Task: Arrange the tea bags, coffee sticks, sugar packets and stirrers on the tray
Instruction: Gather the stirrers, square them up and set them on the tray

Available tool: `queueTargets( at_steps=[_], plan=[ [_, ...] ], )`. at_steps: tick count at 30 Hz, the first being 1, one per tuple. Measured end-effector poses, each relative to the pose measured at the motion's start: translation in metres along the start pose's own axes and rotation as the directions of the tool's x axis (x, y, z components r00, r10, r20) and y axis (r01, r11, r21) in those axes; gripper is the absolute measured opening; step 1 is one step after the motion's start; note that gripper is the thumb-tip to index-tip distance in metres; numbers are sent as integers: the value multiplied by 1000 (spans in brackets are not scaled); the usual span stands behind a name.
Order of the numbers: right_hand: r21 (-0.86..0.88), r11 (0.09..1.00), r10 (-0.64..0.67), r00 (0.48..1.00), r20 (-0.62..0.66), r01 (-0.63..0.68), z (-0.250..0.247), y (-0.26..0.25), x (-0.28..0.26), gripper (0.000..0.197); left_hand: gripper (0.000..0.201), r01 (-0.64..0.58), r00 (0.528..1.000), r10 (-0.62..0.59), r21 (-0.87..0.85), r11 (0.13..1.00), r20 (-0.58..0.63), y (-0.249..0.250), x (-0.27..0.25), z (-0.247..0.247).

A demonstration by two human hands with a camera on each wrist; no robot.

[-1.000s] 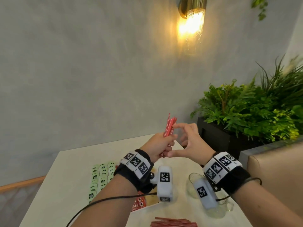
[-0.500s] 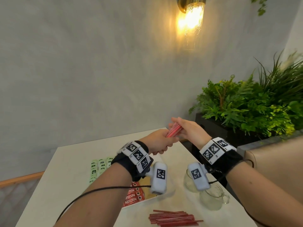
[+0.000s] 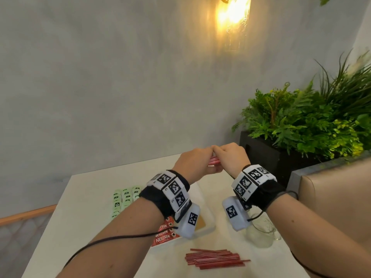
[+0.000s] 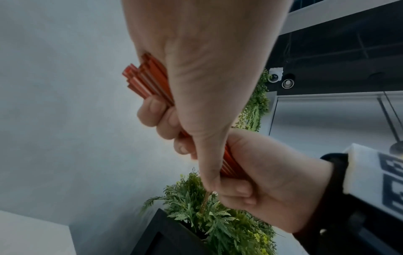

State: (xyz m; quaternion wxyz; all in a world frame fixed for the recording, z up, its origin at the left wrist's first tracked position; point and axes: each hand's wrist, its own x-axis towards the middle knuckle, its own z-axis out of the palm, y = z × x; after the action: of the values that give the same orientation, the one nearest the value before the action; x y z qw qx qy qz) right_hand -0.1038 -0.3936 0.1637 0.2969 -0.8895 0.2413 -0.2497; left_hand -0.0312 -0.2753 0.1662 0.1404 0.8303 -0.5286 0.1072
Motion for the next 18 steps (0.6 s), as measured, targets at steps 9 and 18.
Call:
queueTargets(
  at_steps=[9,18],
  plan=[
    [83,996,-43,999,-15,44,19,2,-4,52,36,60,998,-61,-26,998,-22,-22,-14,6],
    [10,1000,-25,999,-28,25,15,18,2,60,22,402,762,-541,-915,-33,355,-54,-42,22]
  ],
)
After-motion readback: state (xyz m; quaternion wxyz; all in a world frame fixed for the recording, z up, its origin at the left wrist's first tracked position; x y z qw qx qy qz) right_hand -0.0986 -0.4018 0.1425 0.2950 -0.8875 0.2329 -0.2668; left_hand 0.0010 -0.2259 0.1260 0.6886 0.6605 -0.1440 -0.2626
